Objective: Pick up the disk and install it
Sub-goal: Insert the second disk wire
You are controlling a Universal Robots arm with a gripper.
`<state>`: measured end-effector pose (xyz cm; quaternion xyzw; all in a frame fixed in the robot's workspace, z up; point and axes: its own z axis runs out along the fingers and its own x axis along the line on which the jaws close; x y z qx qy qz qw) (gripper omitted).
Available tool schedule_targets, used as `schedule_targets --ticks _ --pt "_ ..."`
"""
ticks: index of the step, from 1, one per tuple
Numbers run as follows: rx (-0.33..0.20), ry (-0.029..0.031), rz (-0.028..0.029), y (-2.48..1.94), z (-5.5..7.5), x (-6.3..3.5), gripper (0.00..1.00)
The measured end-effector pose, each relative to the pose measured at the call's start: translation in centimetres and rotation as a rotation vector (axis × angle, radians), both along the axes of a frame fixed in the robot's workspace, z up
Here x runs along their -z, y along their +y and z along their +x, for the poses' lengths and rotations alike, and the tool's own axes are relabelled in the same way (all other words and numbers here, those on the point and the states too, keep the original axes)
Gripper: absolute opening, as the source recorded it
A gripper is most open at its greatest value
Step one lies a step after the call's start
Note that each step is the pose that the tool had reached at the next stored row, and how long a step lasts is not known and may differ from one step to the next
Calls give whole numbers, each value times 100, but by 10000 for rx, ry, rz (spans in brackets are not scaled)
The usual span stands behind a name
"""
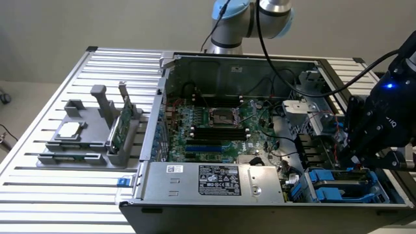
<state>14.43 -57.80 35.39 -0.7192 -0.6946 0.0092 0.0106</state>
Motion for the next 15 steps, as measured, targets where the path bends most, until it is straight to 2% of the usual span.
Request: schedule_targets --ticks 3,8,15 --pt "0 0 0 -29 0 14 16" --pt "-14 -8 0 -44 0 53 16" --pt "-47 -88 6 -57 0 104 16"
